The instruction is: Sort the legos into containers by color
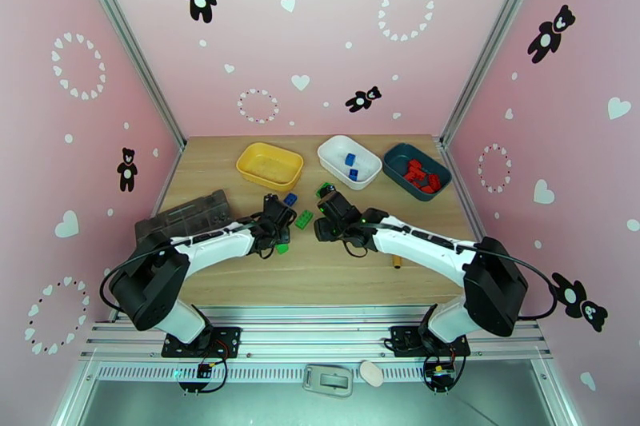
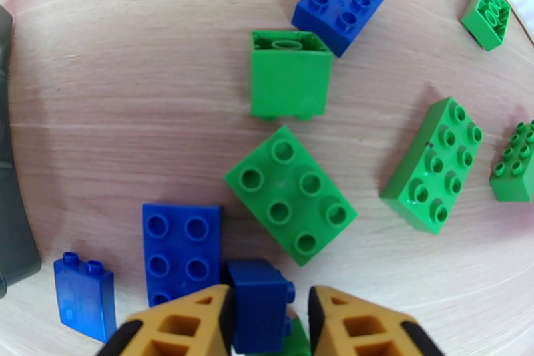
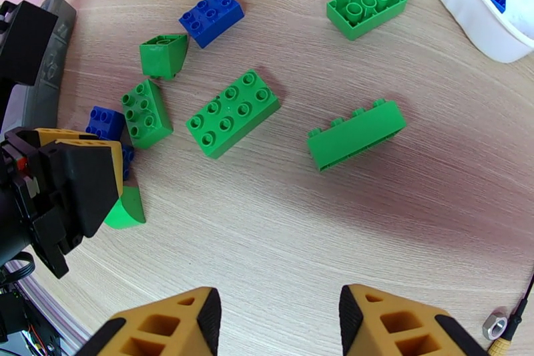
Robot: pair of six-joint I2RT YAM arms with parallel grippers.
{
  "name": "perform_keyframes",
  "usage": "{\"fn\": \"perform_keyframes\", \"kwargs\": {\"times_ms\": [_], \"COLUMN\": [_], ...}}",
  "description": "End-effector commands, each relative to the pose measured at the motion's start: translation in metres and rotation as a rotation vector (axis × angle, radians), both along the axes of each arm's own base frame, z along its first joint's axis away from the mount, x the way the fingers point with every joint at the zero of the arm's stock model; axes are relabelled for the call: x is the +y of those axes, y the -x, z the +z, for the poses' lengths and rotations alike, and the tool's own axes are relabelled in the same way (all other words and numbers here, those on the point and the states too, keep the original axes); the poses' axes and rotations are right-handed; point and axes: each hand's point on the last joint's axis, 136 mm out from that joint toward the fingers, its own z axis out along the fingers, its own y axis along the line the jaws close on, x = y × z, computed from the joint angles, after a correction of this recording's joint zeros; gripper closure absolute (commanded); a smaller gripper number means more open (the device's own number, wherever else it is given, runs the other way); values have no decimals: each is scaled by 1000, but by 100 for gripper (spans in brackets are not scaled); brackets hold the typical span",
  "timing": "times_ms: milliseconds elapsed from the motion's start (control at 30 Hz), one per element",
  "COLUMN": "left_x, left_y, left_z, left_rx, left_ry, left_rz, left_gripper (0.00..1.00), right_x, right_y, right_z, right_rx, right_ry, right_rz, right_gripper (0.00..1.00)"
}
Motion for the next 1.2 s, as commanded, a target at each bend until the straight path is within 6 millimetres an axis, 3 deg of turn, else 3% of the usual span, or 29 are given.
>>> {"fn": "perform_keyframes", "kwargs": {"times_ms": [0, 333, 600, 833, 1167], "left_x": [-2, 4, 3, -4, -46], "left_y": [-3, 0, -2, -2, -15], "left_z": [1, -7, -1, 30, 97], "left_rx": [-5, 15, 6, -30, -109], "left_ry": [-26, -65, -65, -3, 179], "left_rz": [-12, -6, -13, -43, -164], "left_gripper": [64, 60, 71, 75, 75], "right_x": [-6, -10, -13, -20, -48], "right_y": [-1, -1, 1, 2, -8], "right_z": [10, 13, 14, 22, 38], "right_rx": [-28, -36, -40, -64, -81], "right_ry": [-20, -27, -30, -36, -94], "right_rz": [-20, -27, -32, -45, -113], "right_gripper": [48, 48, 48, 48, 48]}}
